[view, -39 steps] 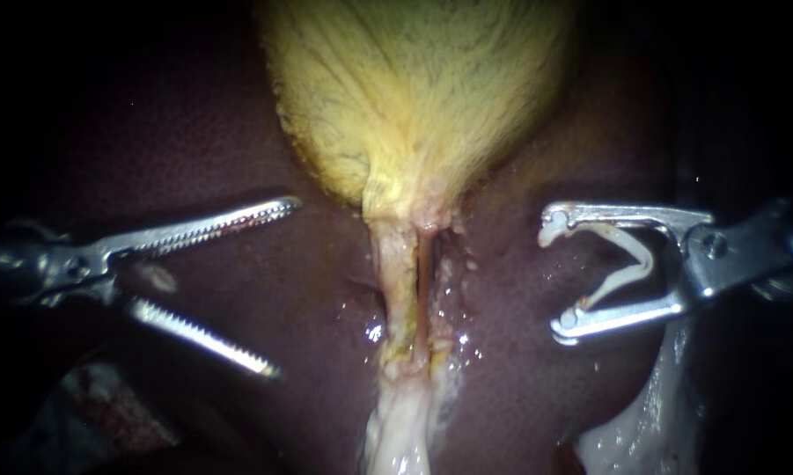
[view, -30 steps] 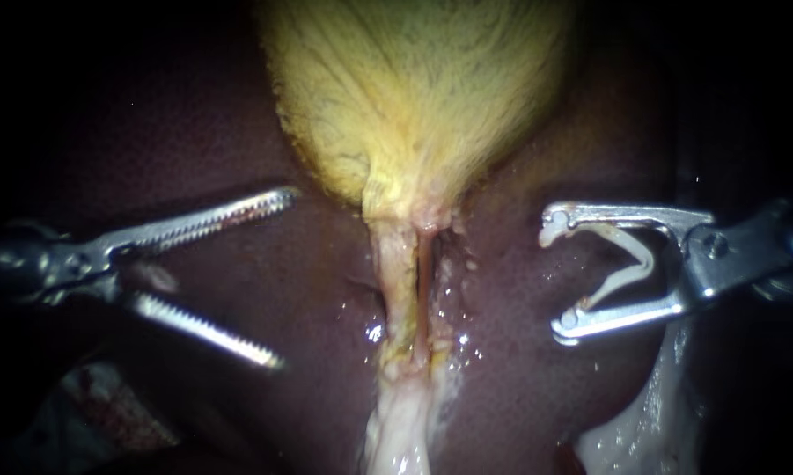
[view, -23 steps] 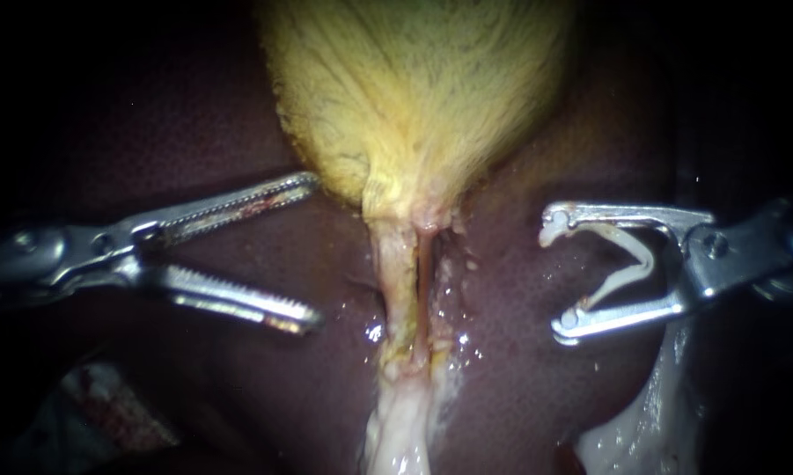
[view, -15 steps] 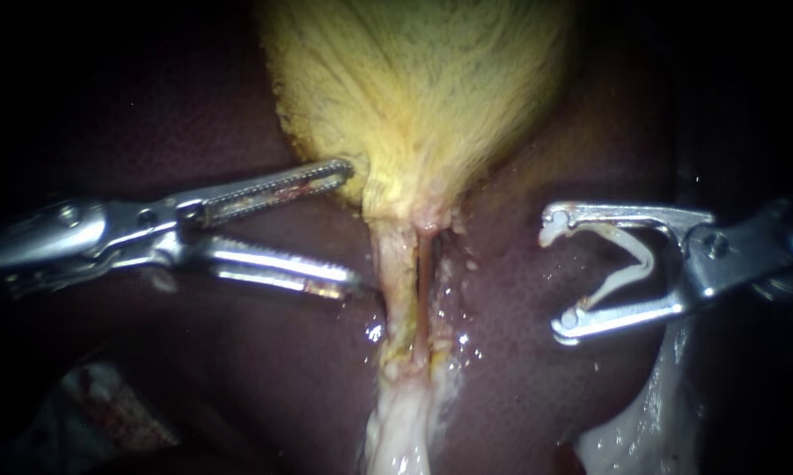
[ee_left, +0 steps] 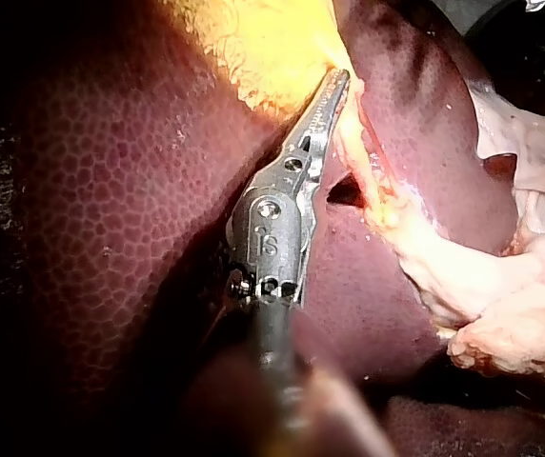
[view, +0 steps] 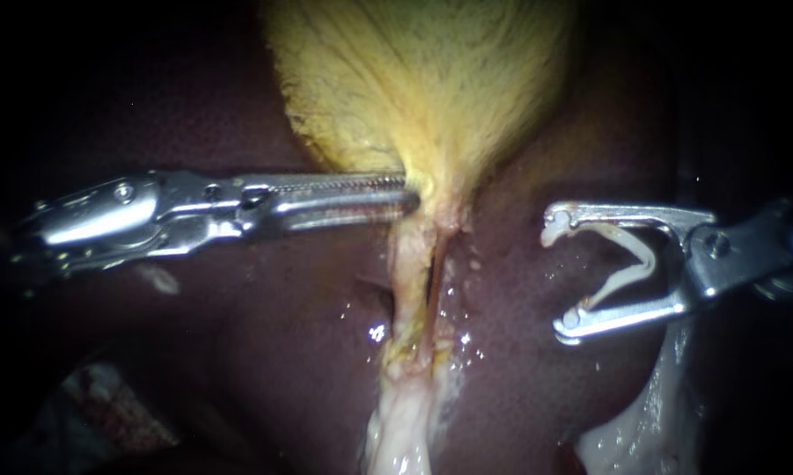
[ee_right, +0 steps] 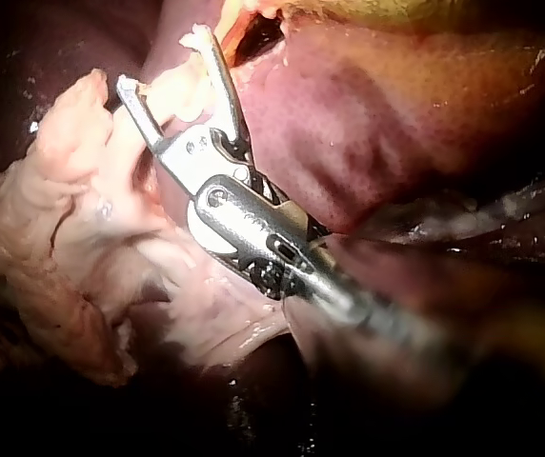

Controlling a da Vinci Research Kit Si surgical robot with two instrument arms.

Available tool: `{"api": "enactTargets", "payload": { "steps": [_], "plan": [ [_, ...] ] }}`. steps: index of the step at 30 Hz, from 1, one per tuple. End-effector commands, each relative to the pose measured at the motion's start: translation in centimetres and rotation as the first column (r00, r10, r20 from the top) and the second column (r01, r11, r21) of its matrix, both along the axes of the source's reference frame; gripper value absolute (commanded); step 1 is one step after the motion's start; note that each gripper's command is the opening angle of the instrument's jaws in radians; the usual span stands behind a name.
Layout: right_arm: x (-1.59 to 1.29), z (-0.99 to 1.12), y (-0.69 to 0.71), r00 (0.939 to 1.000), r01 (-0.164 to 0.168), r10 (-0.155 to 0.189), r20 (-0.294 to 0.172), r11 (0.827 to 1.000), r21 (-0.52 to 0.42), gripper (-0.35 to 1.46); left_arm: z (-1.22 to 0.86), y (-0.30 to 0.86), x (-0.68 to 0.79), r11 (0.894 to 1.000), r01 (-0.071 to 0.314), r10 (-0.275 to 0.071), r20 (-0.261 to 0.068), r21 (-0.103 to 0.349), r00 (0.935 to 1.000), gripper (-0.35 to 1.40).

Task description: Grabbing gallbladder

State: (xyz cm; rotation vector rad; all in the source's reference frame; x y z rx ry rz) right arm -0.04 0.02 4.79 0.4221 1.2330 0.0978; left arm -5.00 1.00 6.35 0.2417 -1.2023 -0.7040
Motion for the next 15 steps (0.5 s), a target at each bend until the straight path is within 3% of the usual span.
{"api": "enactTargets", "payload": {
  "steps": [1, 15],
  "plan": [
    [0.0, 0.0, 0.0, 1.0, 0.0, 0.0, 0.0, 1.0, 0.0, 0.6, 0.0, 0.0, 0.0, 1.0, -0.001, 0.001, 0.001, 0.007, 1.0, -0.35],
    [0.0, 0.0, 0.0, 1.0, 0.0, 0.0, 0.0, 1.0, 0.0, 0.6, 0.0, 0.0, 0.0, 1.0, -0.002, 0.001, 0.001, 0.007, 1.0, -0.35]
  ]
}}
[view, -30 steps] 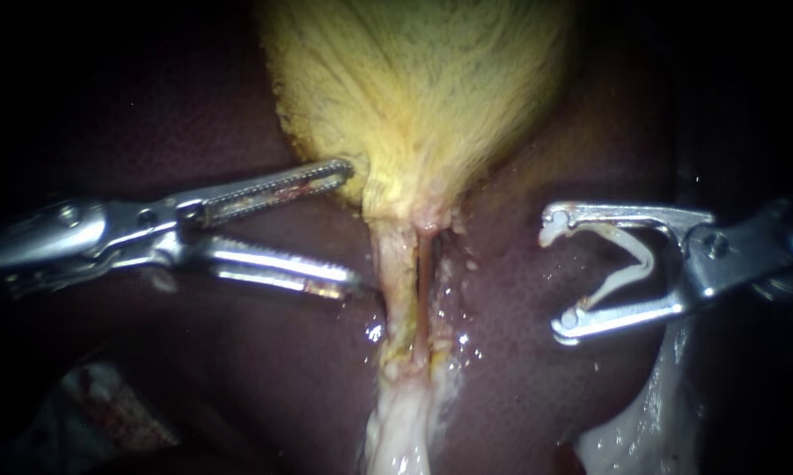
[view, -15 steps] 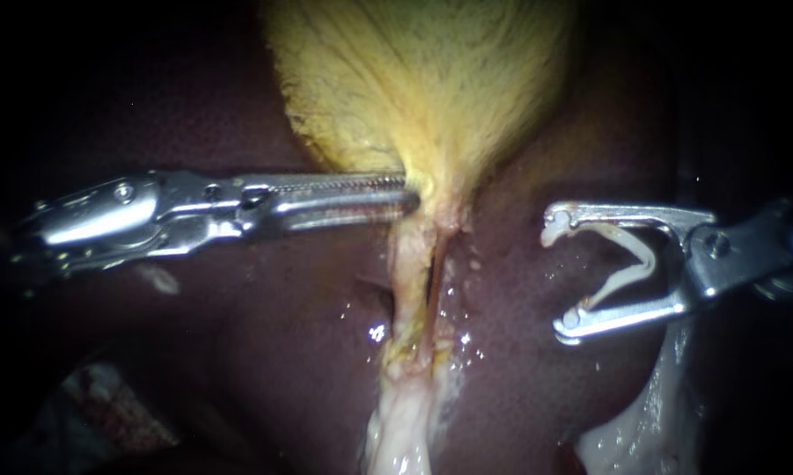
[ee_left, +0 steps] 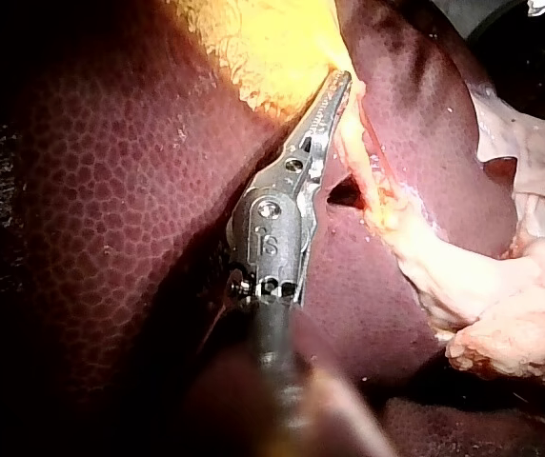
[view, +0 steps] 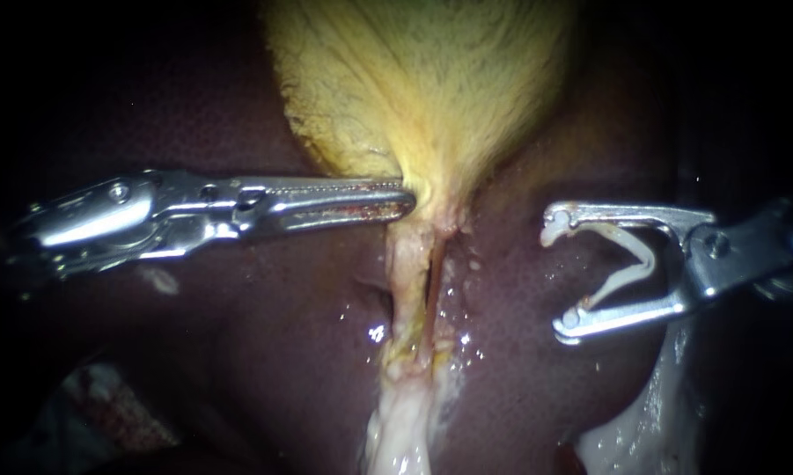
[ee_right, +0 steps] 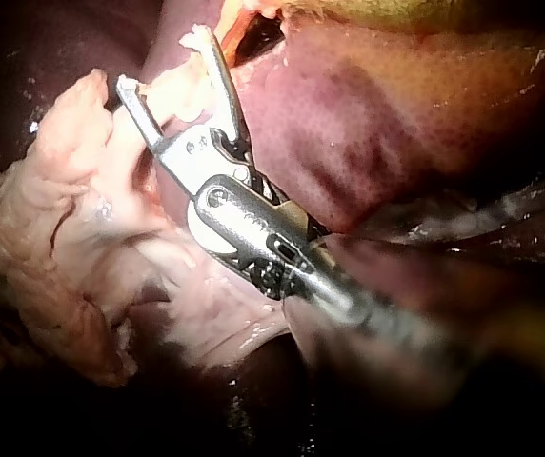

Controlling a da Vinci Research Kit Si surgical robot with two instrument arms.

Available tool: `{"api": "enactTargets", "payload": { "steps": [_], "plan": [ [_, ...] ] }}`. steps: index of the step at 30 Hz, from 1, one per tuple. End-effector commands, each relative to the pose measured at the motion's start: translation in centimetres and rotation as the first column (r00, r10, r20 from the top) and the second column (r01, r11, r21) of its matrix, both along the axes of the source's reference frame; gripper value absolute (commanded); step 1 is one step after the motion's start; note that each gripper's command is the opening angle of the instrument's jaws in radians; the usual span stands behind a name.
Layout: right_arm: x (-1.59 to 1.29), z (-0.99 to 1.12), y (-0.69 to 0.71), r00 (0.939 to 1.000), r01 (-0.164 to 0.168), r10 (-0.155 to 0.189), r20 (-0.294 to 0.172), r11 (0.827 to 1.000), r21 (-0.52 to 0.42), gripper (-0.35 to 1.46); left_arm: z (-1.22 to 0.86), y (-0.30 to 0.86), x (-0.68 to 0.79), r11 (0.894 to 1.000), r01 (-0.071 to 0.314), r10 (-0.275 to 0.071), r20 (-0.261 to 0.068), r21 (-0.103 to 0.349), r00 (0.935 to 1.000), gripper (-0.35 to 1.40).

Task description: Grabbing gallbladder

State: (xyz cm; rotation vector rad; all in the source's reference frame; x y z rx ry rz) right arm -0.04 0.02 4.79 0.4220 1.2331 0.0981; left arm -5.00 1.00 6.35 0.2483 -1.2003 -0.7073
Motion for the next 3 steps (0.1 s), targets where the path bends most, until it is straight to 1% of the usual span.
{"api": "enactTargets", "payload": {
  "steps": [1, 3],
  "plan": [
    [0.0, 0.0, 0.0, 1.0, 0.0, 0.0, 0.0, 1.0, 0.0, 0.6, 0.0, 0.0, 0.0, 1.0, 0.0, 0.0, 0.0, 0.0, 1.0, -0.35],
    [0.0, 0.0, 0.0, 1.0, 0.0, 0.0, 0.0, 1.0, 0.0, 0.6, 0.0, 0.0, 0.0, 1.0, -0.001, 0.001, 0.0, 0.0, 1.0, -0.35]
  ]
}}
